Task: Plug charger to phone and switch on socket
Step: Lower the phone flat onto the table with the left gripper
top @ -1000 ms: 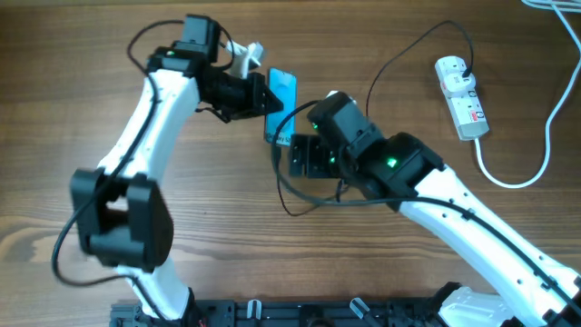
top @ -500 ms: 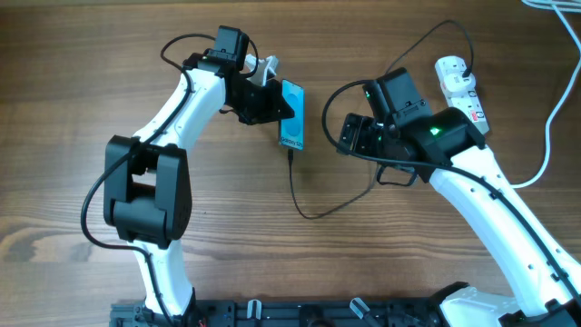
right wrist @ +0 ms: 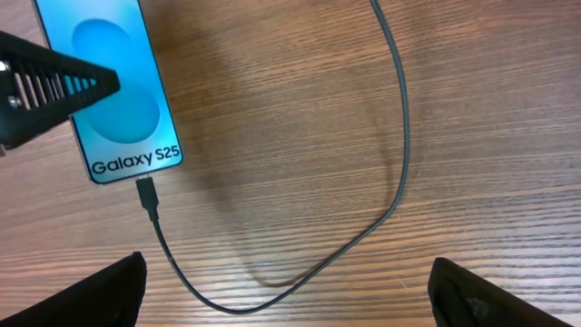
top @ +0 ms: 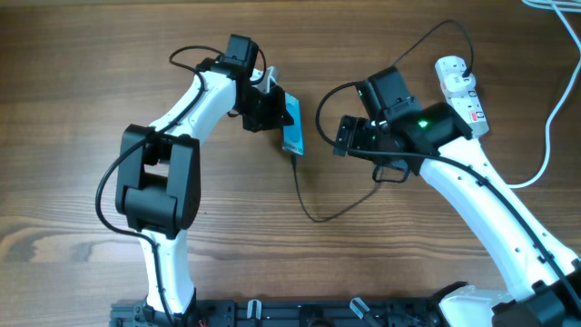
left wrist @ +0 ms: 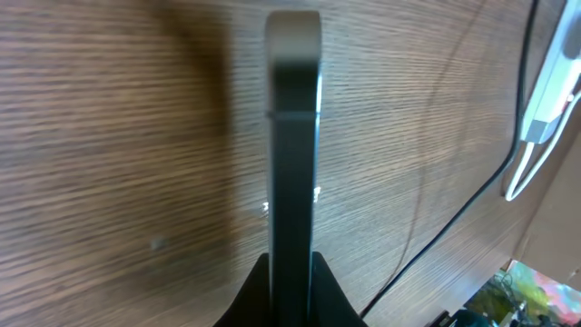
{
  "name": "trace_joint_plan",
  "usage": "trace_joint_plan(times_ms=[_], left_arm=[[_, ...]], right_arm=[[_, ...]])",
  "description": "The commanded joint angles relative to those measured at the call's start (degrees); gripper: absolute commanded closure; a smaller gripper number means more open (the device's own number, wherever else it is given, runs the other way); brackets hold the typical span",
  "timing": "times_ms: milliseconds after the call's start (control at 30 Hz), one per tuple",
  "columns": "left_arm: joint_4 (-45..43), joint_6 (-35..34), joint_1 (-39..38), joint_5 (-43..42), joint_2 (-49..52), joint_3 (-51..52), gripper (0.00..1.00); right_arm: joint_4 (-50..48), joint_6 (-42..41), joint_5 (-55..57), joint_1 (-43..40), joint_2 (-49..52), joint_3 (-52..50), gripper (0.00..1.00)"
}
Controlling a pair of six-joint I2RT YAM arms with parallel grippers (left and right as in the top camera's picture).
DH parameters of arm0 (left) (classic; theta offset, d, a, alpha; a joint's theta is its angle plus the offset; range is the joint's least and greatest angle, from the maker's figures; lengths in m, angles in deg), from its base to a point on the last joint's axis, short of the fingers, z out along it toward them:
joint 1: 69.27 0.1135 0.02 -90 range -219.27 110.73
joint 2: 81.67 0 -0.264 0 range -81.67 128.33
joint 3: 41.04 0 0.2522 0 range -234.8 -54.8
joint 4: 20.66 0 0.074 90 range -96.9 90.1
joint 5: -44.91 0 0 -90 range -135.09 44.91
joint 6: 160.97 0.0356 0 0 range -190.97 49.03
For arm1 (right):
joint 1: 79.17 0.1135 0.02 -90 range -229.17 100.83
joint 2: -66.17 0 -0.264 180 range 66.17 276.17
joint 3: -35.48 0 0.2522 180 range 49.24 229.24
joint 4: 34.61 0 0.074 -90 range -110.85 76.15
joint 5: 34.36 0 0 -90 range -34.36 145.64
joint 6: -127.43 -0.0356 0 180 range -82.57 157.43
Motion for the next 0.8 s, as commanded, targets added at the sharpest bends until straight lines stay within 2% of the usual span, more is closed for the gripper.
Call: trace_joint_plan(times_ms=[0, 467, 767], left_arm=[[-1.44, -0.52, -0.26, -0.92, 0.07, -0.15, 0.96], [-6.82, -0.31, -2.19, 0.83, 0.09, 1.2, 0.92], [-6.8, -0.35, -2.54, 0.33, 0.74, 1.36, 0.94]], right_arm=[[-0.11, 0.59, -0.55, 0.02, 0.96, 0.79, 0.0], [-1.84, 1.51, -0.68, 0.02, 0.98, 0.79, 0.0], [-2.51, 1.53, -0.68, 0.02, 0.98, 0.79, 0.0]])
